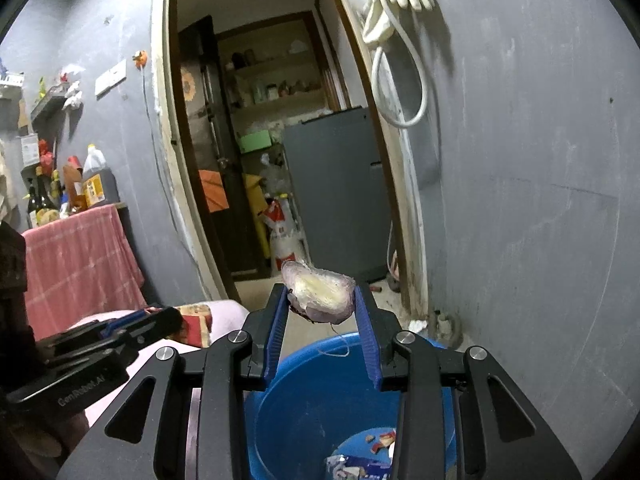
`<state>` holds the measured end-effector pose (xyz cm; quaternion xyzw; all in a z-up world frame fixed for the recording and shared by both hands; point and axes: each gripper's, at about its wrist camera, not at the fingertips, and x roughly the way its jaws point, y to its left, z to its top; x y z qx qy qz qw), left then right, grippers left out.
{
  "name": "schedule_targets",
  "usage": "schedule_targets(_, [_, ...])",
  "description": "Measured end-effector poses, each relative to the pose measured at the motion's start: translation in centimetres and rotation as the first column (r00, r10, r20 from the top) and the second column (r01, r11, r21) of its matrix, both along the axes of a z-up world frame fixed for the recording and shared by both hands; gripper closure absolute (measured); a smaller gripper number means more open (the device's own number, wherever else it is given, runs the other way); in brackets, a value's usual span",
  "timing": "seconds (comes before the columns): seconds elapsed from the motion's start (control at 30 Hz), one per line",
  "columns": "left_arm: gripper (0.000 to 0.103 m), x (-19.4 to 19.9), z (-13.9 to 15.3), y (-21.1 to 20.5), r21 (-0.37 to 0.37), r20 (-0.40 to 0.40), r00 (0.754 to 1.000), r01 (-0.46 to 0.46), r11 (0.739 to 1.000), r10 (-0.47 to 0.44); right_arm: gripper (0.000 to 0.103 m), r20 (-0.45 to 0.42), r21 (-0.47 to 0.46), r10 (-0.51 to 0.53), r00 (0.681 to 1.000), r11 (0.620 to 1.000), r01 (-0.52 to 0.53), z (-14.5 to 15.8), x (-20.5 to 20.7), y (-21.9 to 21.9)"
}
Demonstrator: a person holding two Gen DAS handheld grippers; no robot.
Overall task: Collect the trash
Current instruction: 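Carry both held pieces over the blue basin and open both tools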
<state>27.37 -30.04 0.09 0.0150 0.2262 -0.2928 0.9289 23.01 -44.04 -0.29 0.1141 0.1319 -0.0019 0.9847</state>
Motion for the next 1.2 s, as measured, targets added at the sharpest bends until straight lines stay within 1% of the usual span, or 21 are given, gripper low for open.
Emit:
schedule_targets(0.13, [0.083,0.7,-1.1,-0.4,0.010,-0.067,0.998,0.007,1.000,-0.006,0.069,-0.044,0.037,0.004,0.999,0.999,-0.003,-0.6,0.5,-0.6])
schedule_targets(0.27, [0.081,1.7,-2.2,-0.7,0.039,-0.144,0.990,0.007,0.999,-0.001,0.067,-0.095,0.086,0.013,0.995,0.996,-0.004,-1.4,1.3,-1.1])
schedule_targets(0.3, [0.078,1.7,-2.5,-0.8,0.043,-0.158,0.987,0.005,0.999,0.002,0.066,-0.103,0.092,0.013,0.995,0.996,-0.003,-1.6,1.4,-1.2])
schedule_targets(0.33, [0.071,1.9,-2.6,-0.8,0.042,-0.171,0.985,0.002,0.999,0.005,0.063,-0.110,0.096,0.012,0.994,0.995,-0.001,-1.7,1.5,-1.2])
schedule_targets(0.37, [0.068,2.0,-2.8,-0.6,0.037,-0.181,0.983,-0.005,0.999,0.012,0.062,-0.114,0.099,0.012,0.993,0.995,-0.001,-1.7,1.5,-1.2])
schedule_targets(0.4, [0.066,2.1,-2.8,-0.4,0.028,-0.188,0.982,-0.011,1.000,0.016,0.061,-0.115,0.101,0.012,0.993,0.995,0.000,-1.7,1.5,-1.2])
schedule_targets(0.5, [0.066,2.3,-2.9,0.0,0.016,-0.201,0.979,-0.028,0.999,0.031,0.056,-0.117,0.102,0.010,0.993,0.995,0.002,-1.8,1.4,-1.3])
schedule_targets(0.57, [0.066,2.4,-2.9,0.3,0.013,-0.203,0.978,-0.043,0.999,0.045,0.053,-0.115,0.104,0.009,0.993,0.995,0.003,-1.6,1.4,-1.3])
schedule_targets(0.63, [0.059,2.5,-2.8,0.8,0.009,-0.201,0.978,-0.061,0.998,0.062,0.050,-0.111,0.105,0.007,0.994,0.995,0.005,-1.6,1.3,-1.3])
schedule_targets(0.73, [0.052,2.5,-2.4,2.0,-0.012,-0.192,0.978,-0.087,0.996,0.083,0.048,-0.100,0.106,0.004,0.995,0.994,0.007,-1.5,1.2,-1.4])
schedule_targets(0.8, [0.050,2.5,-2.0,2.6,-0.017,-0.179,0.979,-0.105,0.994,0.100,0.042,-0.089,0.102,-0.002,0.996,0.995,0.011,-1.3,1.1,-1.4])
schedule_targets(0.87, [0.046,2.3,-1.5,3.4,-0.024,-0.160,0.980,-0.127,0.992,0.121,0.032,-0.075,0.095,-0.008,0.997,0.995,0.015,-1.1,0.9,-1.2])
schedule_targets(0.93, [0.037,2.1,-1.0,4.1,-0.032,-0.141,0.980,-0.146,0.989,0.140,0.028,-0.055,0.090,-0.009,0.998,0.996,0.014,-0.7,0.7,-1.0])
schedule_targets(0.97, [0.034,1.9,-0.6,4.7,-0.043,-0.129,0.980,-0.158,0.986,0.151,0.026,-0.046,0.085,-0.010,0.999,0.996,0.014,-0.6,0.6,-0.8])
schedule_targets(1.03, [0.024,1.6,0.1,5.8,-0.072,-0.111,0.981,-0.170,0.983,0.161,0.020,-0.025,0.074,-0.013,1.000,0.997,0.015,-0.2,0.4,-0.4])
schedule_targets(1.07, [0.022,1.3,0.4,6.2,-0.081,-0.101,0.980,-0.178,0.981,0.169,0.018,-0.009,0.068,-0.013,1.000,0.998,0.013,0.1,0.3,-0.1])
schedule_targets(1.13, [0.014,0.9,1.2,7.5,-0.099,-0.071,0.977,-0.207,0.973,0.200,0.010,0.019,0.058,-0.010,1.000,0.998,0.009,0.6,0.1,0.5])
schedule_targets(1.17, [0.012,0.7,1.6,8.2,-0.107,-0.056,0.975,-0.222,0.969,0.217,0.005,0.034,0.053,-0.006,0.999,0.999,0.004,0.8,-0.1,0.8])
schedule_targets(1.2, [0.010,0.5,2.0,8.9,-0.113,-0.044,0.972,-0.235,0.965,0.232,0.002,0.049,0.047,0.000,0.999,0.999,-0.002,1.0,-0.2,1.1])
